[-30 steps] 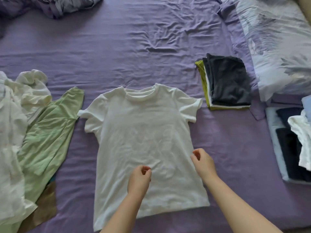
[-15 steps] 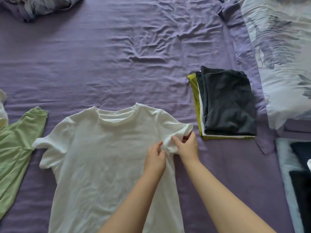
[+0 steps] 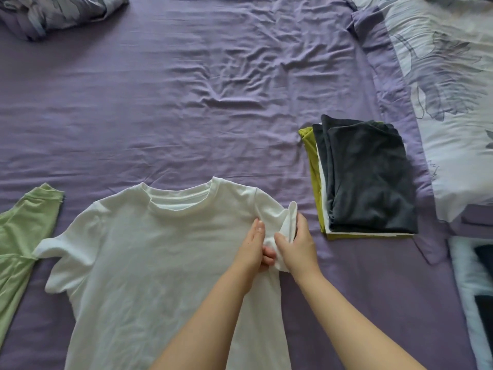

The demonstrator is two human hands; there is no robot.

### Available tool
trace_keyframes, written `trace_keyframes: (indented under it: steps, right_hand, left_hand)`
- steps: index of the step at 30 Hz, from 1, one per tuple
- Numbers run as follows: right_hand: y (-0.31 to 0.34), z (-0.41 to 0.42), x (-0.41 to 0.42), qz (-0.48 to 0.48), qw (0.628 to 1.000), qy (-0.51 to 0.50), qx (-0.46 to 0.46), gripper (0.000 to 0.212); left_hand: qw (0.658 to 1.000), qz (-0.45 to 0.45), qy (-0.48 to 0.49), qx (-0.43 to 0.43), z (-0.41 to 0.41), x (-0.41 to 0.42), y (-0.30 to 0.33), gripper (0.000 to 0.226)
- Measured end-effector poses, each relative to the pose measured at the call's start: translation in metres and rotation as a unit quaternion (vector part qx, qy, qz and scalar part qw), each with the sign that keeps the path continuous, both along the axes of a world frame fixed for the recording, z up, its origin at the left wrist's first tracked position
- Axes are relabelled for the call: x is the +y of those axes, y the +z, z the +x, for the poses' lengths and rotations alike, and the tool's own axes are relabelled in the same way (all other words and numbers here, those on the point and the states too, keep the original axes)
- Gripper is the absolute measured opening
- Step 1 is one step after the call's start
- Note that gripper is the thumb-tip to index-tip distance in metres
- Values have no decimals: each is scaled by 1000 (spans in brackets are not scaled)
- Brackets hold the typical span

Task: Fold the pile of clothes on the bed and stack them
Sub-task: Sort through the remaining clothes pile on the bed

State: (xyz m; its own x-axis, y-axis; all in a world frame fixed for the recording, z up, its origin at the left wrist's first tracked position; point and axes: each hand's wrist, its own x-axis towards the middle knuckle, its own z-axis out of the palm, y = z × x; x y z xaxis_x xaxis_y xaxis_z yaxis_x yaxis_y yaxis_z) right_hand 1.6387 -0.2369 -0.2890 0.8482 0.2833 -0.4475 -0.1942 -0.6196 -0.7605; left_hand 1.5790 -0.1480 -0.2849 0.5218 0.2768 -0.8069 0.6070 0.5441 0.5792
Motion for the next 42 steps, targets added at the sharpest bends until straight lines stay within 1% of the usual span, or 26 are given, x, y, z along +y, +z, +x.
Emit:
trace_keyframes:
  steps: [2, 3, 5, 7, 9, 11, 12, 14, 15, 16, 19, 21, 23, 26, 28, 30, 31, 32, 34, 35, 36, 37, 38, 40, 41, 42]
  right_hand:
    - [7, -1, 6, 12, 1000, 15, -11, 71]
    - [10, -2, 11, 16, 999, 39, -25, 74]
    - [18, -9, 22, 8, 991, 123, -49, 75]
    - [20, -18, 34, -14, 974, 221, -50, 72]
    - [19, -28, 45, -60, 957, 278, -50, 60]
    - [13, -35, 51, -120, 947, 292, -67, 50]
    - [10, -39, 53, -161, 934, 311, -74, 52]
    - [4, -45, 57, -242, 897, 361, -84, 63]
    - [2, -46, 60, -263, 887, 369, -87, 65]
    - [3, -47, 64, -274, 885, 366, -87, 66]
    - [8, -54, 84, -275, 901, 327, -73, 65]
    - [12, -66, 104, -239, 915, 314, -83, 61]
    - [16, -86, 130, -185, 917, 340, -96, 54]
    - [18, -125, 175, -126, 898, 411, -93, 49]
    - [16, -150, 205, -136, 869, 460, -122, 49]
    - [11, -172, 232, -173, 834, 503, -150, 49]
    - [8, -181, 244, -194, 815, 522, -157, 50]
    - [4, -190, 255, -215, 800, 537, -158, 52]
    - [-2, -200, 275, -262, 783, 543, -154, 60]
    - [-5, -203, 284, -285, 780, 537, -151, 63]
    - [-6, -203, 293, -303, 779, 529, -149, 64]
    - [-7, -201, 302, -316, 778, 522, -149, 64]
    - [-6, -199, 310, -321, 782, 514, -146, 61]
    - [2, -193, 327, -299, 813, 473, -159, 51]
    - [7, -191, 334, -273, 825, 455, -196, 44]
    - [11, -190, 341, -239, 825, 455, -236, 38]
  left_hand:
    - [999, -26, 14, -10, -5, 4, 2, 47]
    - [999, -36, 37, -13, -10, 7, 4, 46]
    - [994, -37, 102, -6, -25, 16, 5, 39]
    - [989, -23, 148, 6, -46, 27, 7, 34]
    - [985, -13, 169, 17, -69, 40, 10, 34]
    - [984, 5, 173, 29, -90, 52, 11, 32]
    - [985, 22, 167, 34, -100, 58, 10, 30]
    - [986, 58, 150, 34, -119, 70, 7, 23]
    - [987, 74, 140, 32, -128, 78, 5, 18]
    - [987, 93, 126, 35, -138, 86, 3, 16]
    - [984, 149, 84, 57, -166, 115, 0, 32]
    - [978, 180, 73, 69, -184, 136, 1, 37]
    - [970, 214, 75, 82, -201, 157, 7, 37]
    - [946, 290, 69, 127, -227, 188, 17, 33]
    - [922, 347, 80, 155, -242, 204, 23, 28]
    - [898, 380, 116, 191, -258, 216, 25, 29]
    - [893, 373, 140, 207, -266, 221, 24, 31]
    - [900, 344, 164, 212, -272, 226, 21, 36]
    - [933, 217, 231, 172, -280, 236, 16, 43]
    - [943, 142, 269, 138, -281, 239, 15, 46]
    - [944, 76, 304, 107, -281, 243, 15, 52]
    - [940, 31, 329, 83, -280, 246, 15, 59]
    - [938, 7, 341, 66, -279, 248, 15, 63]
    - [940, -6, 337, 56, -276, 251, 14, 63]
    - [943, -11, 327, 53, -275, 251, 15, 60]
    - [948, -18, 316, 44, -274, 251, 17, 55]
